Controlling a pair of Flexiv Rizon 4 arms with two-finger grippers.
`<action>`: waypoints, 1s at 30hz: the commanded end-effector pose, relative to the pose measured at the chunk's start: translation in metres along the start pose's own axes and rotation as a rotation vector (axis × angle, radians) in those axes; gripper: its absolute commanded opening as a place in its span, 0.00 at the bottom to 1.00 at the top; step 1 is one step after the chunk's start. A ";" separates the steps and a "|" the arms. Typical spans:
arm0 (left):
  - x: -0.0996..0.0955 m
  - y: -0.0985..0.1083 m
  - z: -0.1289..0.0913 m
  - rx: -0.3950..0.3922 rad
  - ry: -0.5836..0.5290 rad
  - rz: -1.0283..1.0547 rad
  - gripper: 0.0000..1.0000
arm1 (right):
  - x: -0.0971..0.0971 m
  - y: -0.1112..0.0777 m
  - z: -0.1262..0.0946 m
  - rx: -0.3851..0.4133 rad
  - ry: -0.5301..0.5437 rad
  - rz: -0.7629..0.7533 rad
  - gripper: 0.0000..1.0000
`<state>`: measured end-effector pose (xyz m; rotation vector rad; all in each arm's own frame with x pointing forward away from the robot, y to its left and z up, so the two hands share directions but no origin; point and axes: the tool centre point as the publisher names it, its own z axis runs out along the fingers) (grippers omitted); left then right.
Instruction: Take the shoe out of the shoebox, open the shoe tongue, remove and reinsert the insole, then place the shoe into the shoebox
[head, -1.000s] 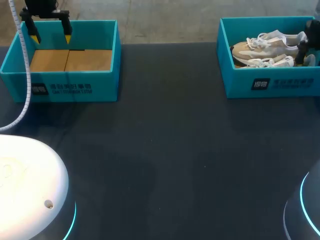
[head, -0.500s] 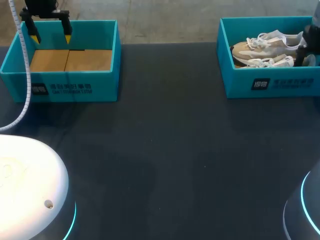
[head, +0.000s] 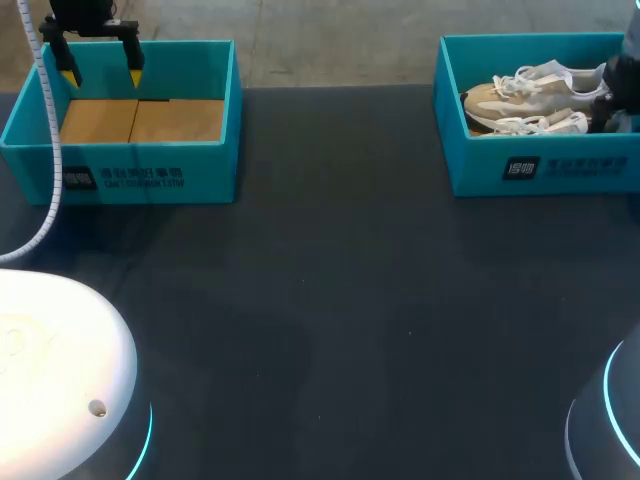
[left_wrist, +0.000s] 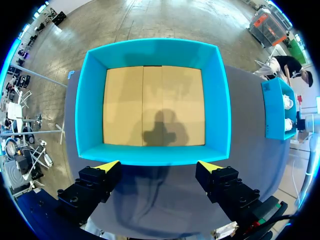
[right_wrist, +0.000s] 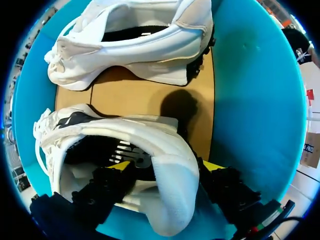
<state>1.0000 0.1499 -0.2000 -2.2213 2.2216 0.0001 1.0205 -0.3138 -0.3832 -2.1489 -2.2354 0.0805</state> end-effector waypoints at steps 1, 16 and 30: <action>0.000 0.000 0.000 0.000 0.000 0.000 1.00 | -0.001 0.005 0.004 0.013 0.004 0.001 0.50; 0.000 0.000 0.000 0.000 0.000 0.000 1.00 | -0.001 -0.002 -0.012 -0.045 -0.022 0.068 0.00; 0.000 0.000 0.000 0.000 0.000 0.000 1.00 | -0.014 -0.002 -0.071 -0.142 -0.088 0.101 0.00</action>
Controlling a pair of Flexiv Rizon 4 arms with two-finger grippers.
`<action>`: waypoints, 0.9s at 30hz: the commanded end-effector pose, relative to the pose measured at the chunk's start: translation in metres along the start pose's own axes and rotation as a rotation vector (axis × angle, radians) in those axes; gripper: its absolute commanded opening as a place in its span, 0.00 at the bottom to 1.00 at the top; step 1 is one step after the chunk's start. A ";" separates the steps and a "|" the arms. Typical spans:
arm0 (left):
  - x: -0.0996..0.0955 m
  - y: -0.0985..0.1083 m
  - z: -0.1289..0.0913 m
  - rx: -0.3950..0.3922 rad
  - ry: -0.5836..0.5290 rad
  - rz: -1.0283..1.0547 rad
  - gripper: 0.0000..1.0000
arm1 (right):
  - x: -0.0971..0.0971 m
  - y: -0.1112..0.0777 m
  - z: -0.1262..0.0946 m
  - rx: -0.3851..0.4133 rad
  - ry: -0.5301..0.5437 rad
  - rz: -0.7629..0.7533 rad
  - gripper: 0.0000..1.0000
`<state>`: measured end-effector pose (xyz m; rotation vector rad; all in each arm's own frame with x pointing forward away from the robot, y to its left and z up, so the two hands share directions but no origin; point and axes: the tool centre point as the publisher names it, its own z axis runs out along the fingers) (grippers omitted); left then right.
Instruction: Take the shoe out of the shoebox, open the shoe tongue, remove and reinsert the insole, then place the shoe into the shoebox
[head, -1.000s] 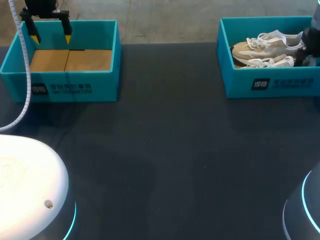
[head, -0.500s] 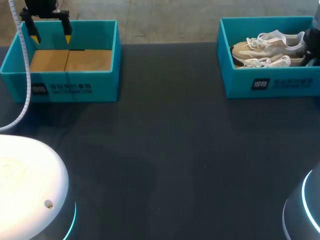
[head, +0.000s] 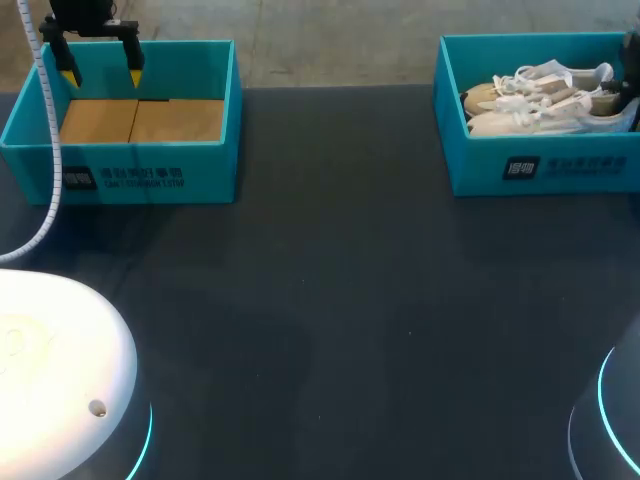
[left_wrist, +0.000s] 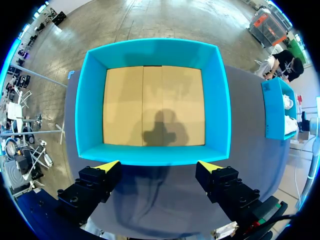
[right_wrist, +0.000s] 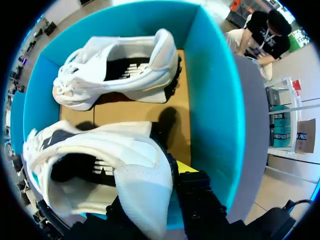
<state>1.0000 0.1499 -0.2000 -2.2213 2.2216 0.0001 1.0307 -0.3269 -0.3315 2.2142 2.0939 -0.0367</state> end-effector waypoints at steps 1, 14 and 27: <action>0.000 0.000 0.000 0.000 0.000 0.000 1.00 | -0.004 -0.005 -0.024 -0.039 -0.013 0.002 0.00; 0.000 0.000 0.000 0.000 0.000 0.000 1.00 | -0.019 0.010 -0.040 -0.054 -0.053 0.058 0.00; 0.000 0.000 0.000 0.000 0.000 0.000 1.00 | -0.028 0.024 -0.062 -0.046 -0.072 0.191 0.00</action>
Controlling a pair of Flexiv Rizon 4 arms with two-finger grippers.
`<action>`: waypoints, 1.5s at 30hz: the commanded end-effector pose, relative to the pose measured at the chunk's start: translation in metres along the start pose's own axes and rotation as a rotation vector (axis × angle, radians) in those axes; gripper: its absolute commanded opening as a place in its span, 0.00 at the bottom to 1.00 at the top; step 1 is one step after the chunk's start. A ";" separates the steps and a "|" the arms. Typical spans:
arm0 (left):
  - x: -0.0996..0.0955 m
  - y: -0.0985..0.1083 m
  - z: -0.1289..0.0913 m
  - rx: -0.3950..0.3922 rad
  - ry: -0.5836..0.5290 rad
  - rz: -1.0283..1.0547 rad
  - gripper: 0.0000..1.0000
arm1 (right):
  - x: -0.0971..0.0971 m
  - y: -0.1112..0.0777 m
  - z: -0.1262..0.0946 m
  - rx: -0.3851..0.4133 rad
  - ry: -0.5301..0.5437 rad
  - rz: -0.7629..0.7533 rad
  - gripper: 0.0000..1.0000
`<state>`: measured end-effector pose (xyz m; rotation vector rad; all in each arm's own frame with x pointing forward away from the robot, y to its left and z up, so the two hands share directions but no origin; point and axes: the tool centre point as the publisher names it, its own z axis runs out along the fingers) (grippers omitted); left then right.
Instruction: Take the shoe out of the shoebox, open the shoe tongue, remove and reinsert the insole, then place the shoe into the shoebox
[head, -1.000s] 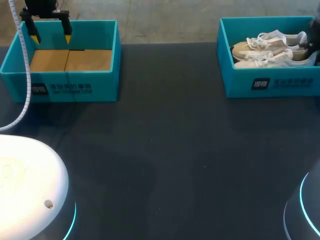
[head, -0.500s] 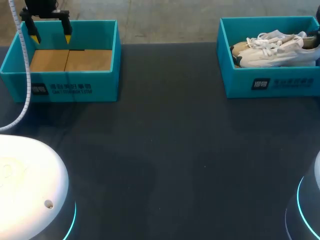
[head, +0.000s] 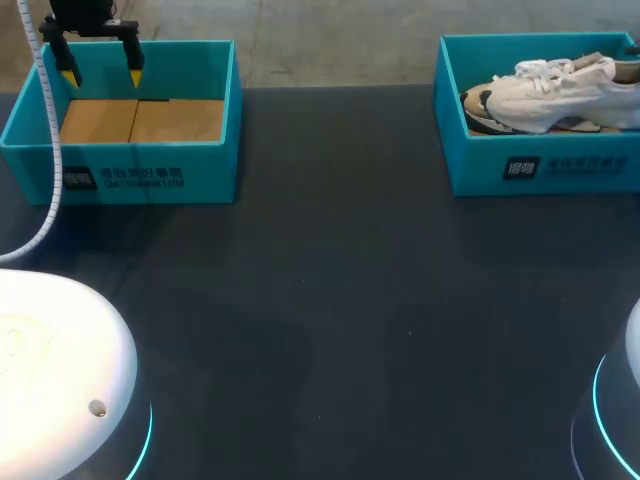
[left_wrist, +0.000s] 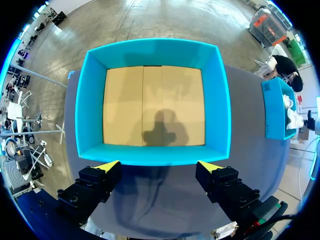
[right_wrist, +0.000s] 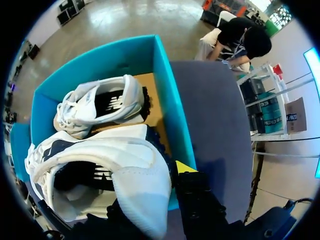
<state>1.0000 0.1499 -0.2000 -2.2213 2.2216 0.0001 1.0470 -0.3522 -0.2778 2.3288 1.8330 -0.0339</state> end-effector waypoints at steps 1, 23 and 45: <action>0.000 0.000 0.000 0.000 0.000 0.000 1.00 | 0.000 0.003 -0.016 0.008 -0.012 0.015 0.00; 0.000 0.000 0.000 0.000 0.000 0.000 1.00 | 0.019 -0.095 -0.144 0.018 -0.006 0.101 0.00; 0.000 0.000 0.000 0.000 0.000 0.000 1.00 | 0.088 -0.187 -0.175 0.081 -0.034 0.157 0.00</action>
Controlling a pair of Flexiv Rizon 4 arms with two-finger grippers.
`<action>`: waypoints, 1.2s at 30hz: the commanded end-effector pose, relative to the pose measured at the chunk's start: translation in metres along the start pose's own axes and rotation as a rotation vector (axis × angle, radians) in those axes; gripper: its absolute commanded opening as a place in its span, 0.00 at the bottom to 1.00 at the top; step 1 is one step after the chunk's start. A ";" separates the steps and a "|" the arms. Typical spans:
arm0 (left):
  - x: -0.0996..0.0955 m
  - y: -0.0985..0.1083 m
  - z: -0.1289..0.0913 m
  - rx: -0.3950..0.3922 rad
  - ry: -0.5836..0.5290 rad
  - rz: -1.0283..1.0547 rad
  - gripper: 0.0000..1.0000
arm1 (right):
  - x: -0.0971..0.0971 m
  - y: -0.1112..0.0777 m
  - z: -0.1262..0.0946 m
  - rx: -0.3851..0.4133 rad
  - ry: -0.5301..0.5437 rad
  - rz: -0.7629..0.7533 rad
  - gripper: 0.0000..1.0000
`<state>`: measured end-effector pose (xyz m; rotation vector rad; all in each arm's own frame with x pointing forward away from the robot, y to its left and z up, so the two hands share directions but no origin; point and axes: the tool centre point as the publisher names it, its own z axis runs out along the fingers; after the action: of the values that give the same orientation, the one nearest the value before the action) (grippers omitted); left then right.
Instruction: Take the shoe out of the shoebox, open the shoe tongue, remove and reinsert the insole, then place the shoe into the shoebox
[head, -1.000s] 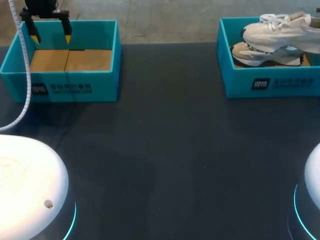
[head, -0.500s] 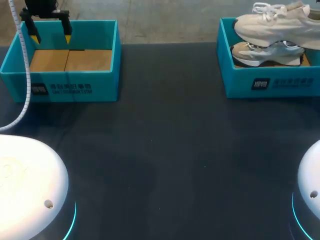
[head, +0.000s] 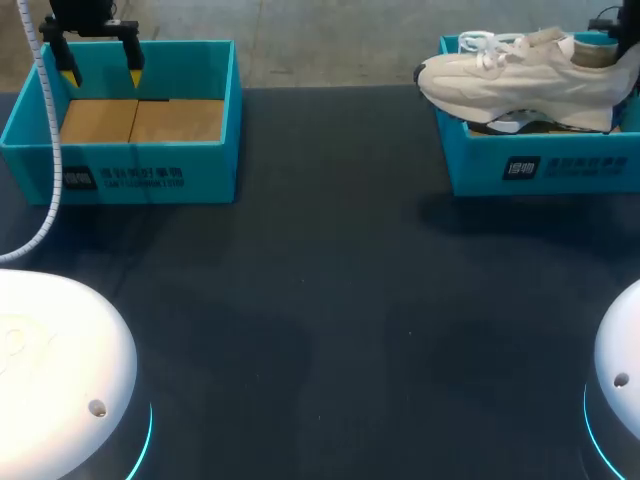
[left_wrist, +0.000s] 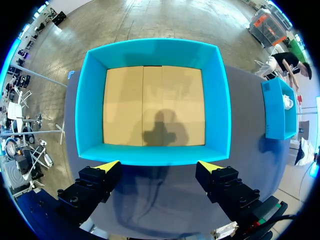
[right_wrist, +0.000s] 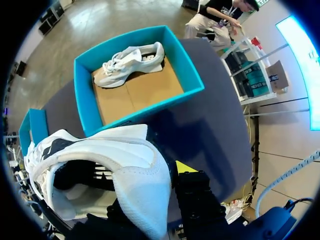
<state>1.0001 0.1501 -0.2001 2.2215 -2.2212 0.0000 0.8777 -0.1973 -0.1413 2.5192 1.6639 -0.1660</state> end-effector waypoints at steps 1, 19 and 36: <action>0.000 0.000 0.000 0.000 0.000 0.000 1.00 | -0.004 -0.005 -0.001 -0.029 0.010 0.001 0.00; 0.000 0.000 0.000 0.000 0.000 0.000 1.00 | 0.030 -0.074 -0.003 -0.048 -0.016 0.039 0.00; 0.000 0.000 0.000 0.000 0.000 0.000 1.00 | 0.092 -0.194 0.039 -0.007 0.013 0.021 0.00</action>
<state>1.0001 0.1499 -0.2000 2.2213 -2.2216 -0.0001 0.7404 -0.0586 -0.1865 2.5520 1.6517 -0.1423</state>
